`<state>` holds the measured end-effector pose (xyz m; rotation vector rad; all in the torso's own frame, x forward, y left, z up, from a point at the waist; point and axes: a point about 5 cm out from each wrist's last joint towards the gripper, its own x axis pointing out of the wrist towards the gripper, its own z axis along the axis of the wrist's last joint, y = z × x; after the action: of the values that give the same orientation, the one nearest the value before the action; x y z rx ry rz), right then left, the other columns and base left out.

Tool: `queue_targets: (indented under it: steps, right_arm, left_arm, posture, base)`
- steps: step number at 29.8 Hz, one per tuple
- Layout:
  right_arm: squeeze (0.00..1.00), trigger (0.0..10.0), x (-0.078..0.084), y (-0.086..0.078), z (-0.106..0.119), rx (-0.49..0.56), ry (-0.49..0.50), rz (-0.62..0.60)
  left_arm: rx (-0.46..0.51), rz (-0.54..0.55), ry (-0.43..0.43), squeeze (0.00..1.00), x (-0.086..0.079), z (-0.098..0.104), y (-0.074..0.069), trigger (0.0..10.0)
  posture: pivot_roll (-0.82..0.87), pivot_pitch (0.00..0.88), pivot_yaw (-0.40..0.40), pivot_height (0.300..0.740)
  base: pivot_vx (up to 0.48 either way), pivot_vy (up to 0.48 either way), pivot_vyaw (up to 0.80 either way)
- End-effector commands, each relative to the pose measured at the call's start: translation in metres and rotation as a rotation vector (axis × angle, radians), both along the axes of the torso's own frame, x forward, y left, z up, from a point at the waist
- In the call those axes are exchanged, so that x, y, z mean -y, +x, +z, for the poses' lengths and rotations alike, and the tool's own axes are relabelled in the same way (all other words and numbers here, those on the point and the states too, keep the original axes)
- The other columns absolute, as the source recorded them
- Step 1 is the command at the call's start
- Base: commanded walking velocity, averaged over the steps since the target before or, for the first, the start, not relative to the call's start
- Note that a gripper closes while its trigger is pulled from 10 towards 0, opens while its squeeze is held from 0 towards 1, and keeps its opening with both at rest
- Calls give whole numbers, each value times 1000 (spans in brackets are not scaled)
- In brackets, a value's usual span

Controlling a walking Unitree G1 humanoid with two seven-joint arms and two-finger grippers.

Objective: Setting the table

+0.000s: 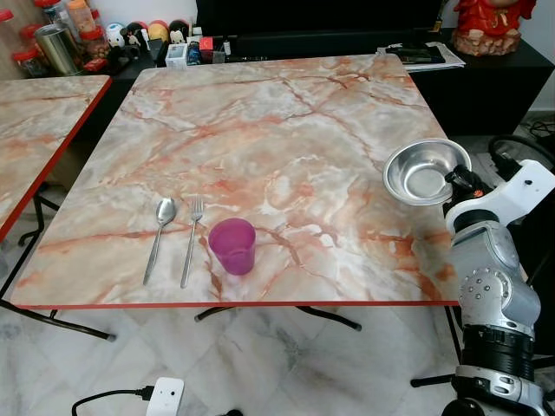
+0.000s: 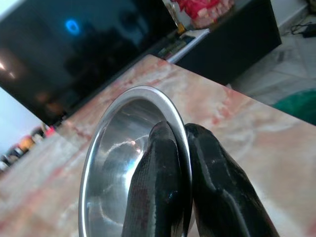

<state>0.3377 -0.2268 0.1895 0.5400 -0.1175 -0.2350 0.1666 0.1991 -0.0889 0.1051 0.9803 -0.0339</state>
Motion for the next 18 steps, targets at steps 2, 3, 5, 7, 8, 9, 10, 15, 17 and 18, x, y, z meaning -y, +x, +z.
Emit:
queue_targets:
  steps: [2,3,5,7,8,9,10,15,17,18]
  right_arm:
    - [0,10000,-5,3,12,83,14,18]
    - [0,10000,-7,3,15,111,22,22]
    - [0,10000,-6,2,21,170,41,12]
    - [0,10000,-5,0,29,233,66,11]
    - [0,10000,-5,0,29,233,66,11]
    - [0,10000,-7,-3,38,304,54,19]
    - [0,10000,-7,-3,38,304,54,19]
    - [0,10000,-10,-8,50,423,67,7]
    - [0,10000,-10,-8,50,442,76,2]
    - [0,10000,-10,-9,50,445,78,2]
  left_arm:
    - [-38,0,5,0,0,-5,-11,10000]
    - [-39,1,7,0,-1,-5,-12,10000]
    - [-38,-1,10,0,-1,-5,-12,10000]
    - [-35,1,10,0,-1,-5,-12,10000]
    - [-35,1,10,0,-1,-5,-12,10000]
    - [-27,6,9,0,-2,-4,-11,10000]
    - [-27,6,9,0,-2,-4,-11,10000]
    - [-7,3,8,0,-3,-2,-7,10000]
    - [-3,1,10,0,-4,-2,-6,10000]
    - [-2,0,11,0,-4,-1,-6,10000]
  posture:
    - [-61,138,38,740]
    - [-61,138,38,740]
    - [-62,141,43,740]
    - [-62,141,43,740]
    - [-62,141,43,740]
    - [-60,138,45,740]
    - [-60,138,45,740]
    - [-59,123,65,740]
    - [-59,121,67,740]
    - [-59,121,67,740]
  base:
    - [0,0,0]
    - [0,0,0]
    - [0,0,0]
    - [0,0,0]
    - [0,0,0]
    - [0,0,0]
    - [0,0,0]
    - [0,0,0]
    - [0,0,0]
    - [0,0,0]
